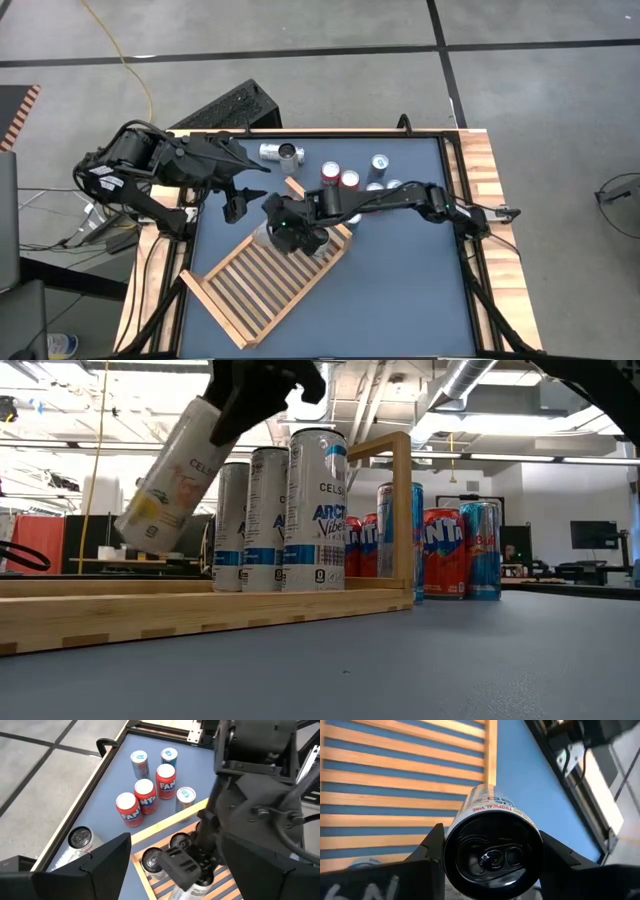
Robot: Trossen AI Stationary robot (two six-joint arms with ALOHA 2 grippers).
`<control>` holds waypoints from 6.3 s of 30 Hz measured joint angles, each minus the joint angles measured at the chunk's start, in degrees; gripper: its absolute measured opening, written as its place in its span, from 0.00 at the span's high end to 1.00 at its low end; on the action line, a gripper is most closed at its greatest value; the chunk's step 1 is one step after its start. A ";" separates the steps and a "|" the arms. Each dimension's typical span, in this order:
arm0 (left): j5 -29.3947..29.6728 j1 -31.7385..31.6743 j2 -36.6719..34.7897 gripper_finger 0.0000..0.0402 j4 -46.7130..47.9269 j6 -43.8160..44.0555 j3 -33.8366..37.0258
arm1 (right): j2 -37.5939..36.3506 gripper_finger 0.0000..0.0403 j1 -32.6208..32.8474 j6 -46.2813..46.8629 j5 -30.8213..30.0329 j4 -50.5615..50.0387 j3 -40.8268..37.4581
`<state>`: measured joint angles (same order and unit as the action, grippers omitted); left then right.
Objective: Place canned beverage on shelf
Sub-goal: Put the top right white yellow soda can on the shelf
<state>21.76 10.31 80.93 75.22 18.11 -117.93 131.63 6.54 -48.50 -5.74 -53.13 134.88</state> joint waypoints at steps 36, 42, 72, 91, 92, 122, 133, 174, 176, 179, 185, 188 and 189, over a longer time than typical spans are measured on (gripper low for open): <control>-0.04 0.00 0.09 0.26 1.42 -1.25 0.02 | -1.79 0.54 7.70 -2.95 -1.48 -14.59 0.16; -0.08 0.00 0.09 0.26 1.42 -2.29 0.03 | -1.79 0.54 8.57 -0.81 0.41 -14.96 0.16; -0.52 0.00 0.98 0.26 2.54 -2.89 0.07 | -0.98 0.40 6.51 9.08 7.16 -20.72 -0.21; -0.55 0.02 0.98 0.26 2.51 -2.55 0.07 | -1.46 0.36 6.43 10.41 5.63 -17.76 0.01; -0.57 0.00 0.98 0.26 2.53 -2.54 0.07 | -1.58 0.36 6.27 10.58 5.62 -17.78 0.06; -0.15 7.40 0.57 0.26 -17.50 1.27 19.64 | -32.21 0.36 -1.37 31.66 -0.92 -24.07 0.18; -0.69 9.11 -0.44 0.26 -51.01 2.07 44.35 | -42.70 0.36 -2.64 32.18 -0.90 -28.56 0.16; 18.56 18.62 7.42 0.26 -69.81 13.09 58.90 | -46.84 0.36 -4.50 35.59 -1.84 -34.69 -1.24; 19.35 18.62 8.00 0.26 -69.84 12.82 58.84 | -46.84 0.36 -4.50 35.59 -1.84 -34.73 -1.24; 19.62 18.61 8.94 0.26 -70.00 12.86 58.77 | -46.84 0.36 -4.50 35.59 -1.81 -34.77 -1.24; 20.10 18.56 9.14 0.26 -68.36 13.05 58.77 | -46.84 0.36 -4.50 36.04 -1.73 -34.82 -1.24; 19.69 18.58 9.14 0.26 -68.02 13.06 58.77 | -46.84 0.36 -4.50 36.48 -1.73 -35.07 -1.24; 19.57 18.60 9.14 0.26 -67.98 13.03 58.77 | -46.84 0.36 -4.50 36.49 -1.73 -35.16 -1.24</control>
<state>41.33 28.91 90.06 7.24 31.14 -59.16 84.79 2.04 -12.01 -7.46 -88.28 133.64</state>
